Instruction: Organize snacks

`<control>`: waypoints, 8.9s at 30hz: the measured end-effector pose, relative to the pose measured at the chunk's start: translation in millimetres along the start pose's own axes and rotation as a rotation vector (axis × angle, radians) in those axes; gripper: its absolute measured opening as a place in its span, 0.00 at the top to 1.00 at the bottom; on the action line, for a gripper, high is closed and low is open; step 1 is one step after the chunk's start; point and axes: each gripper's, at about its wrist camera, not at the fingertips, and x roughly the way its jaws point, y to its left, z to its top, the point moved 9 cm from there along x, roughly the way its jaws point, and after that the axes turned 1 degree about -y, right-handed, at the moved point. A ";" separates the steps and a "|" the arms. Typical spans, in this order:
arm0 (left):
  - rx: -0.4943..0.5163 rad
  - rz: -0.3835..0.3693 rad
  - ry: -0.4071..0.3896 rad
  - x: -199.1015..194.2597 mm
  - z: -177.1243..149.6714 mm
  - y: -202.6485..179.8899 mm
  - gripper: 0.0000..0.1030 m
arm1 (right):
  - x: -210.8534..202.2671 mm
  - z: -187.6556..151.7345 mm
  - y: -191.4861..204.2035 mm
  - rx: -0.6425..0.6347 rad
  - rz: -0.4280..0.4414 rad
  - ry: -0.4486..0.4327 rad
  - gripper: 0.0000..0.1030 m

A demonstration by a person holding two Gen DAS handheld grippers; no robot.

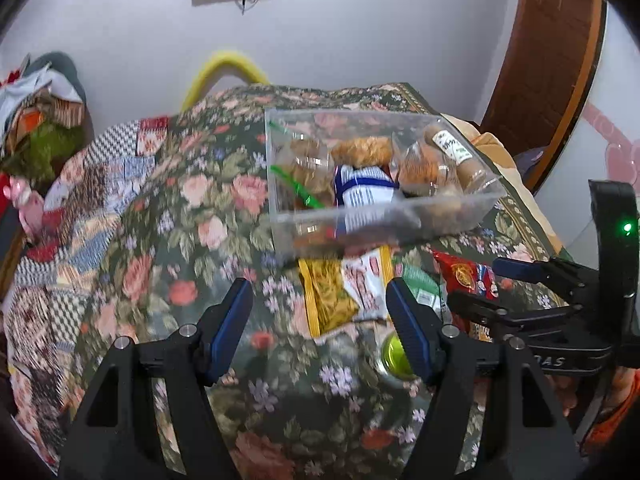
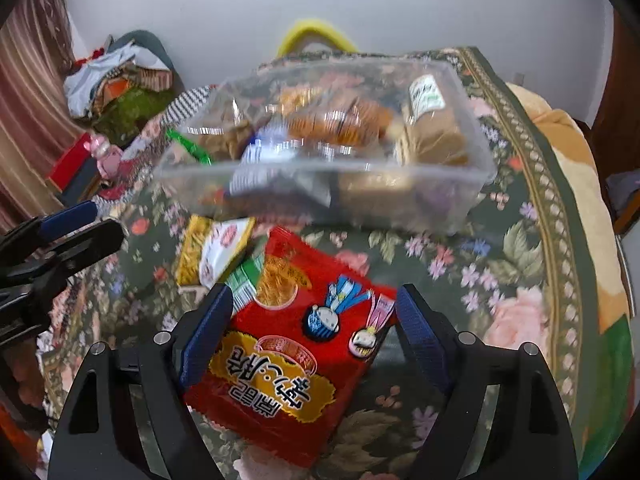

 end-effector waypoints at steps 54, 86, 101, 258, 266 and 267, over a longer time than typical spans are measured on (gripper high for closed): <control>0.040 -0.125 0.019 0.7 -30.9 -66.9 0.57 | -57.9 -26.8 -46.2 -0.031 -0.045 -0.084 0.35; -0.036 -0.079 -0.159 36.5 113.6 -41.5 0.57 | -37.5 107.9 -29.6 -0.047 -0.078 -0.266 0.35; -0.065 -0.068 -0.112 87.9 118.8 -32.5 0.57 | 8.2 123.4 -45.6 -0.068 -0.141 -0.175 0.35; -0.017 -0.085 -0.447 -139.1 114.6 -39.2 0.40 | -177.1 111.9 11.2 -0.136 0.028 -0.462 0.53; 0.027 -0.065 -0.540 -207.8 92.4 -57.1 0.19 | -231.7 83.2 31.4 -0.136 0.041 -0.551 0.41; 0.031 -0.055 -0.549 -213.7 89.4 -58.7 0.17 | -236.3 79.4 33.9 -0.136 0.039 -0.559 0.37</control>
